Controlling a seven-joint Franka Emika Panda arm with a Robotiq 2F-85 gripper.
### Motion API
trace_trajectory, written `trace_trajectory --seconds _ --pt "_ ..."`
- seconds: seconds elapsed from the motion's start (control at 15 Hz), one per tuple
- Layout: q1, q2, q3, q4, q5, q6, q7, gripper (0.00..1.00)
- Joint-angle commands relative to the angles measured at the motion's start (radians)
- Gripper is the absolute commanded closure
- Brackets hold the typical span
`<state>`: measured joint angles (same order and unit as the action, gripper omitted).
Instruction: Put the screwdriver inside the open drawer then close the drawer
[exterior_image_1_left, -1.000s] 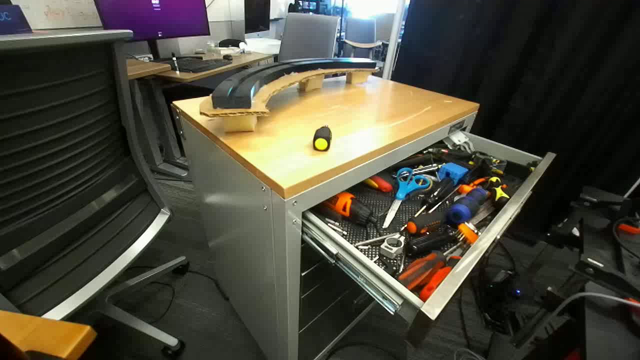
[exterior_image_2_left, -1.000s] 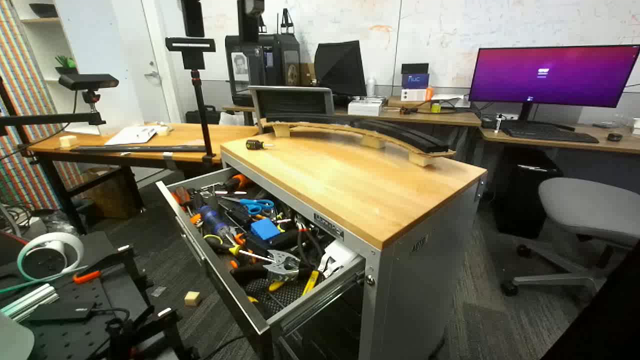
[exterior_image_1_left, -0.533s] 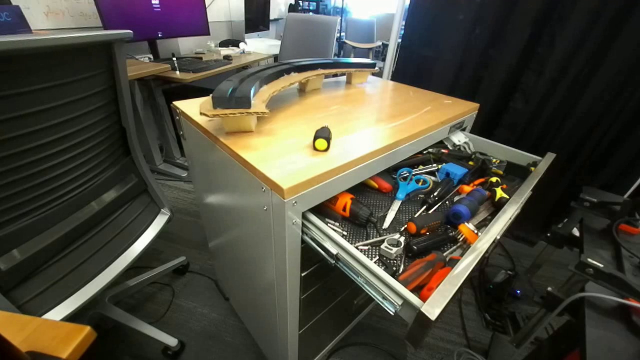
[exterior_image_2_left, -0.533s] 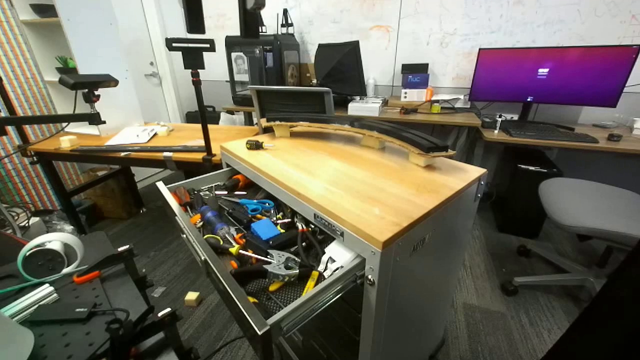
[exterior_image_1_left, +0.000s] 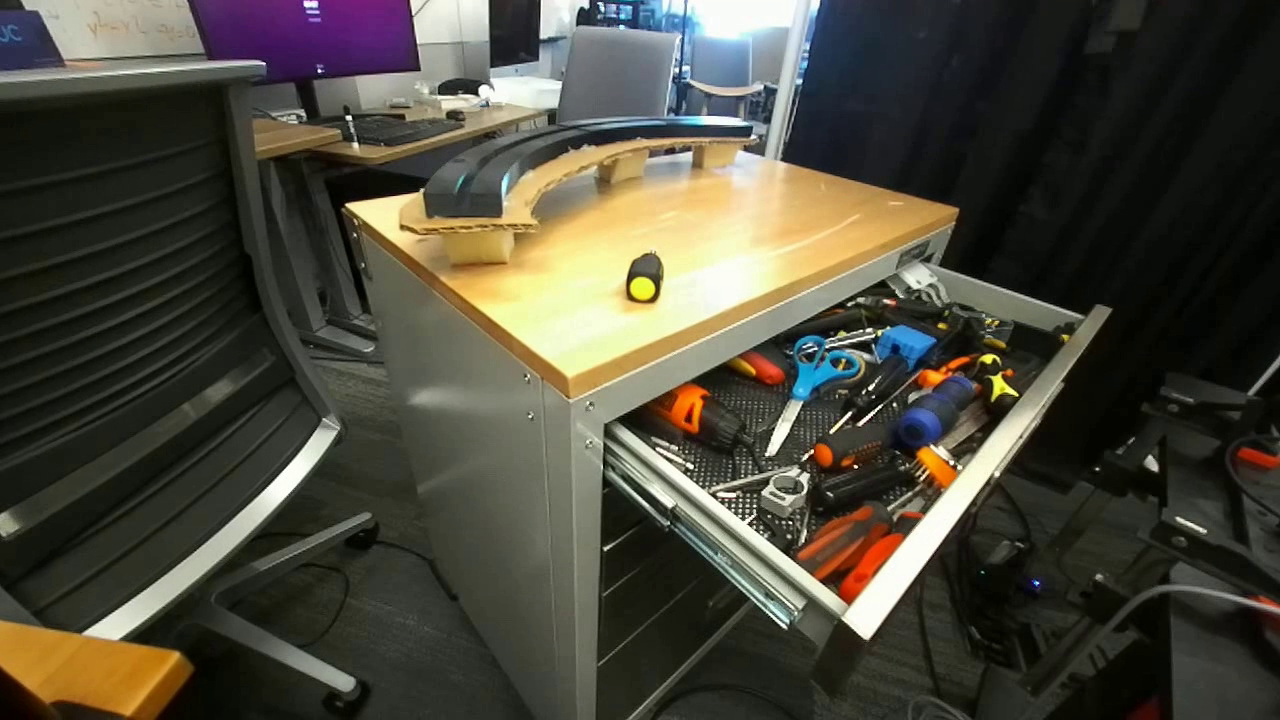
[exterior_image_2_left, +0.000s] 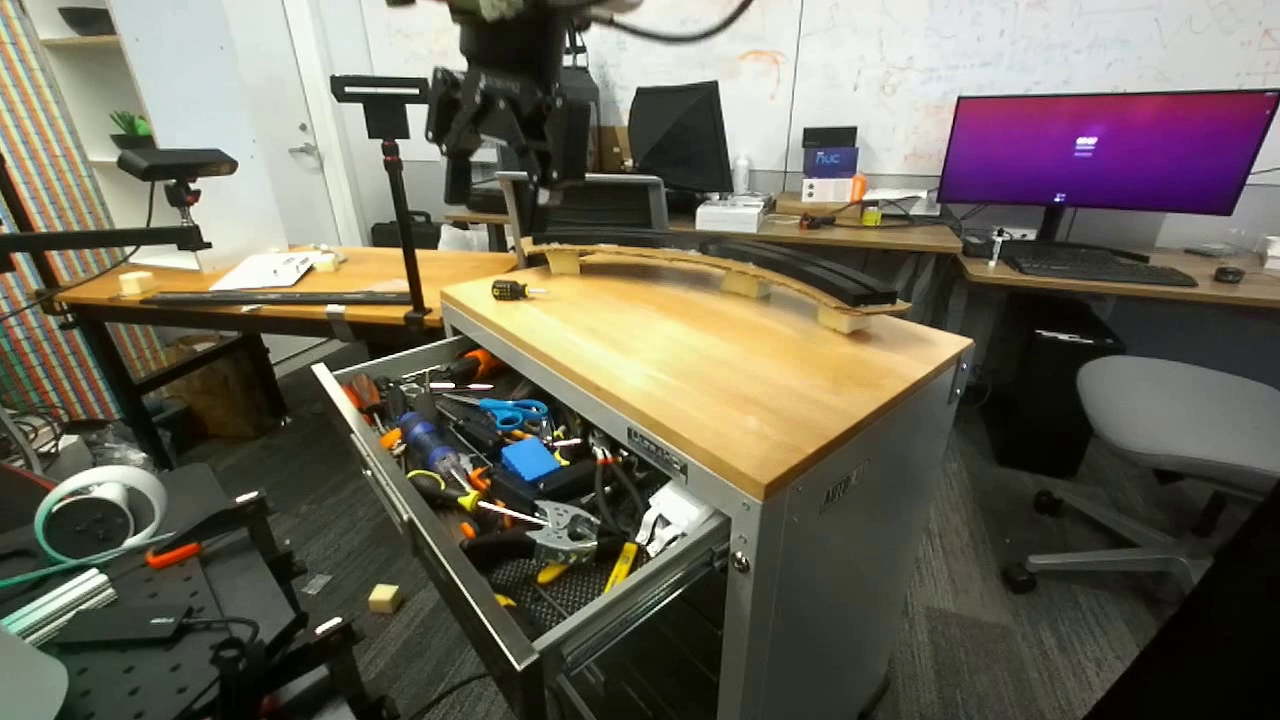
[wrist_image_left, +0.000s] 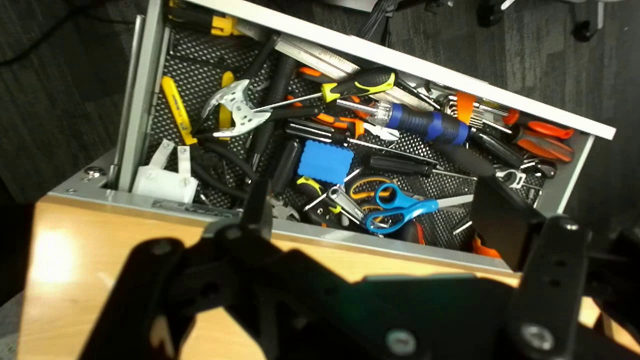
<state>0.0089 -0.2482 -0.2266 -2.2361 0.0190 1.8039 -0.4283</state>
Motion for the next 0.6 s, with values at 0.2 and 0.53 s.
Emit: trace_trajectory --seconds 0.2,0.53 --pt "0.046 0.278 0.194 0.116 0.037 0.012 0.205 0.0" --pt "0.101 0.39 0.304 0.179 0.034 0.037 0.35 0.0"
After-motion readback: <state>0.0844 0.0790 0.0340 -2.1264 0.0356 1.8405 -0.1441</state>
